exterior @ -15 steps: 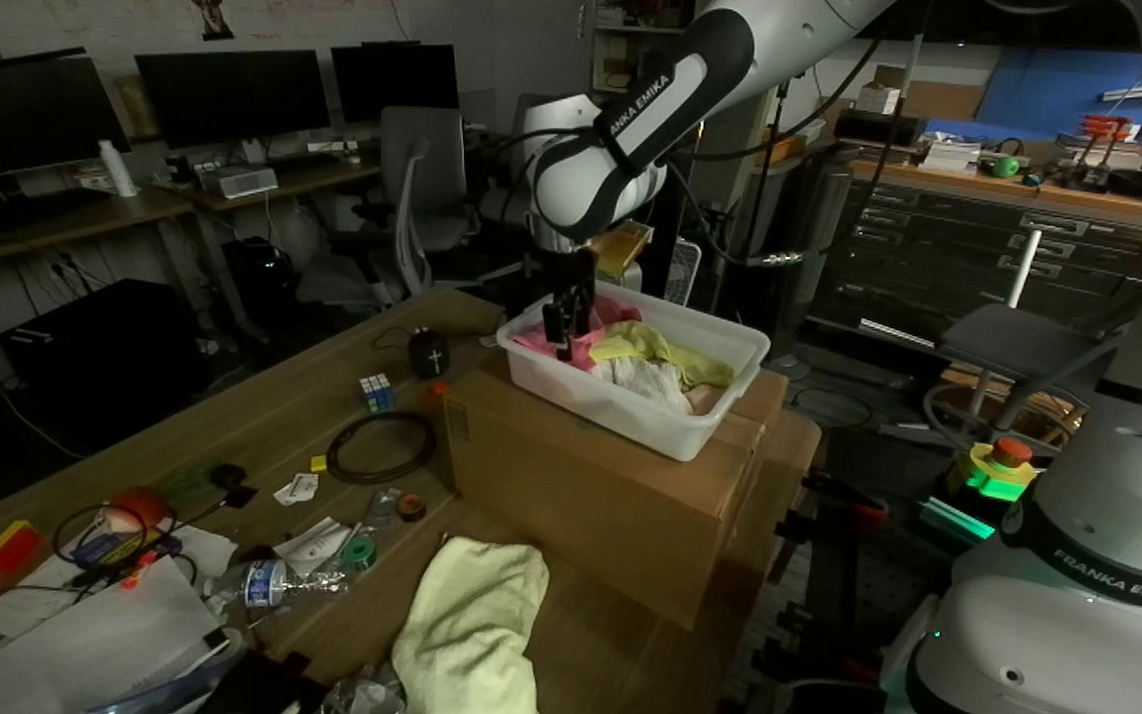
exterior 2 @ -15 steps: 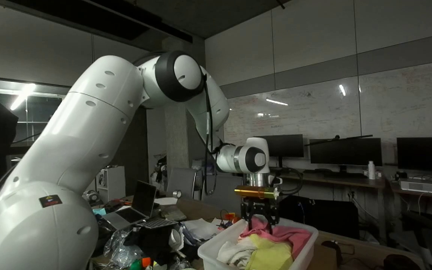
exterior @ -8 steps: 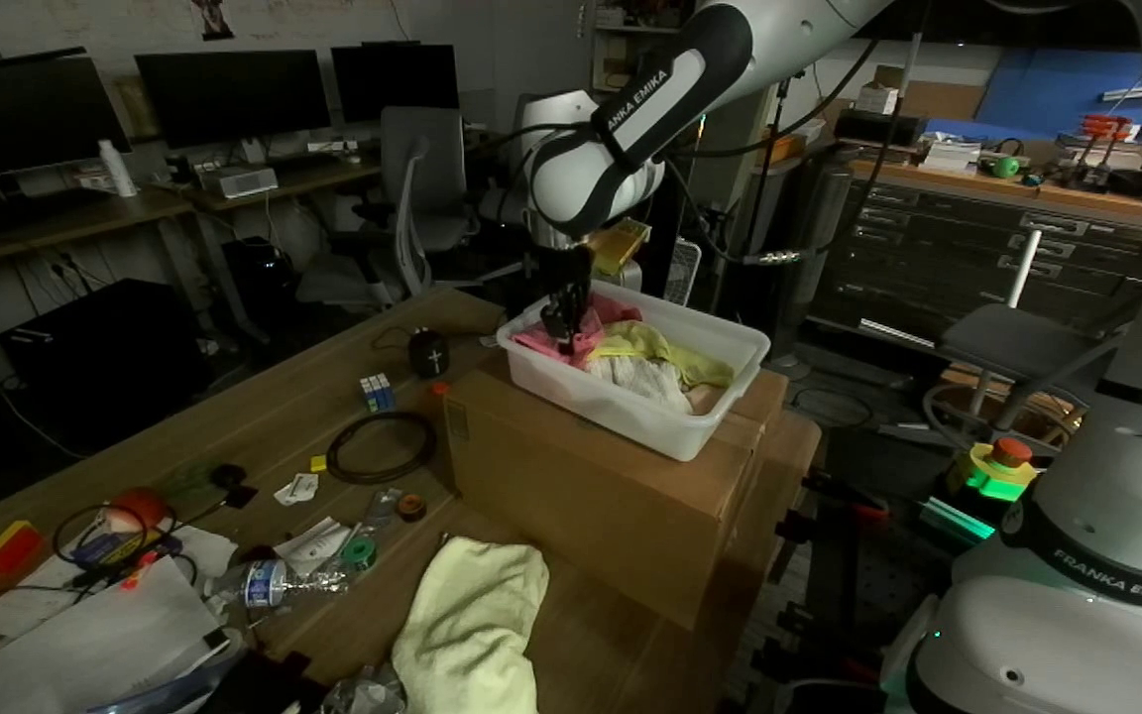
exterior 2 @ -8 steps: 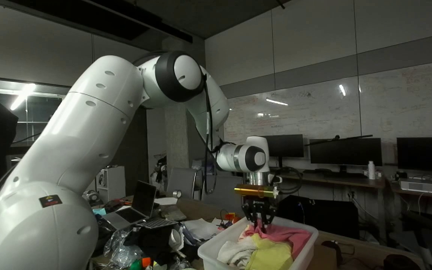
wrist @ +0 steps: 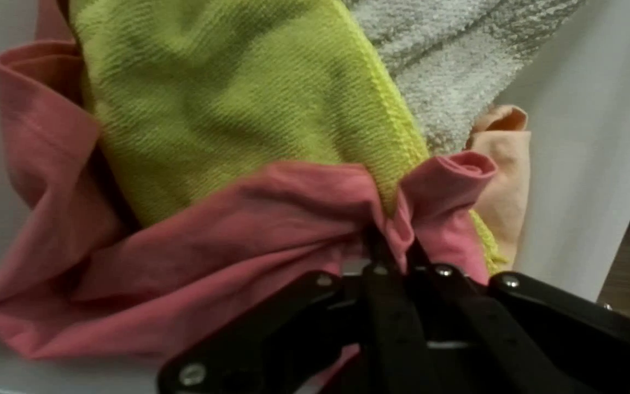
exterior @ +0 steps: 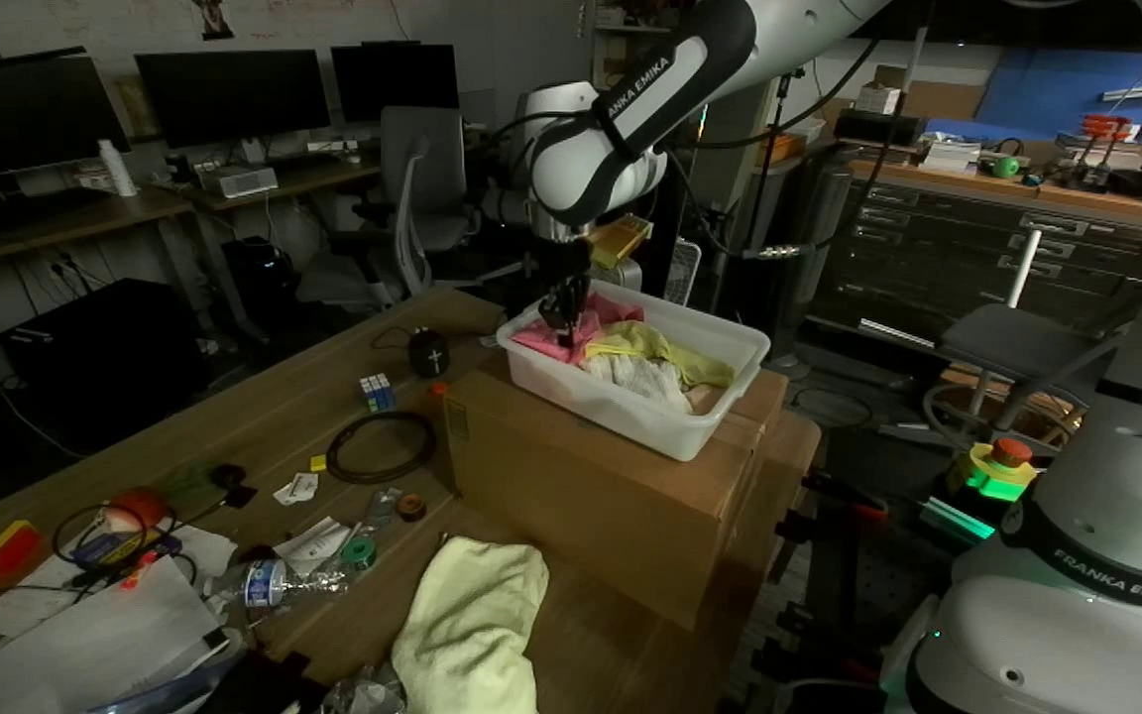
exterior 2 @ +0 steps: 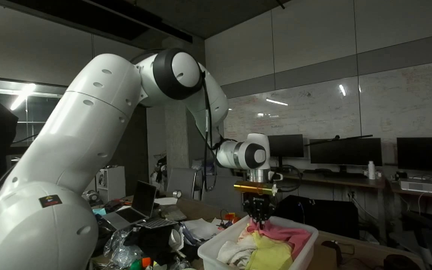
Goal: Remove the clothes from the storage box
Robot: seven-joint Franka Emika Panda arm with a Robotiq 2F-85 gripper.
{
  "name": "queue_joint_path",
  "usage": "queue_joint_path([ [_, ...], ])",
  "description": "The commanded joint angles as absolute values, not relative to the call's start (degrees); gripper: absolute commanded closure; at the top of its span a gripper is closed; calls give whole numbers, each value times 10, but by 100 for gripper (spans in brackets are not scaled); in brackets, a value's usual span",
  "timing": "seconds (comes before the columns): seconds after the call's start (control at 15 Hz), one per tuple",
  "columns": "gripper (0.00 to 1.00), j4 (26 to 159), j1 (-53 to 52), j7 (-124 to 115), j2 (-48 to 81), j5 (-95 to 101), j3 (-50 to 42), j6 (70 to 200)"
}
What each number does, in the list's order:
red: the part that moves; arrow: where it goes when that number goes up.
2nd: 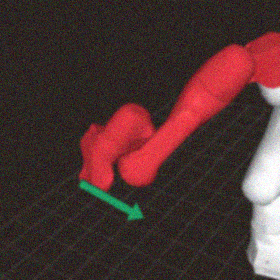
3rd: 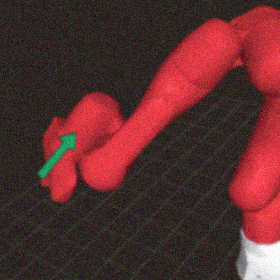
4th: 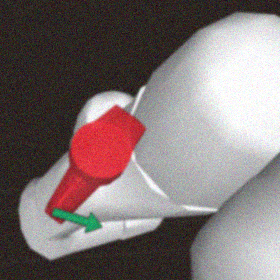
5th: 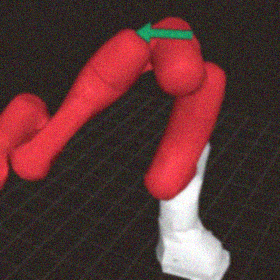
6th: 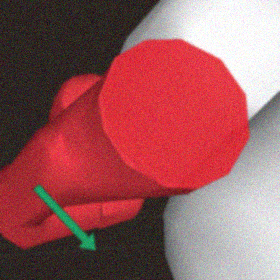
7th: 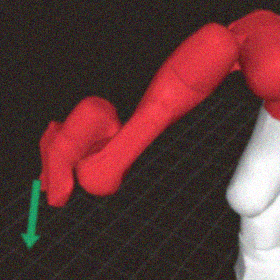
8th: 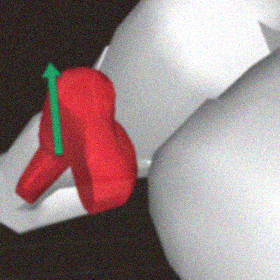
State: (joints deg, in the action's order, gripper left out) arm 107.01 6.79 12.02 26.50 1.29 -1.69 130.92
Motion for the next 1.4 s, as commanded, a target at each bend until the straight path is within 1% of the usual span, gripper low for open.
queue_joint_path([
  [0.0,98,1113,68,88,191,-3,-20,1322],
  [0.4,98,1192,59,-12,35,-33,-27,1345],
  [0.67,98,1203,49,-78,-42,-36,-23,1330],
  [1.33,98,1168,18,-172,-103,-68,-1,1296],
])
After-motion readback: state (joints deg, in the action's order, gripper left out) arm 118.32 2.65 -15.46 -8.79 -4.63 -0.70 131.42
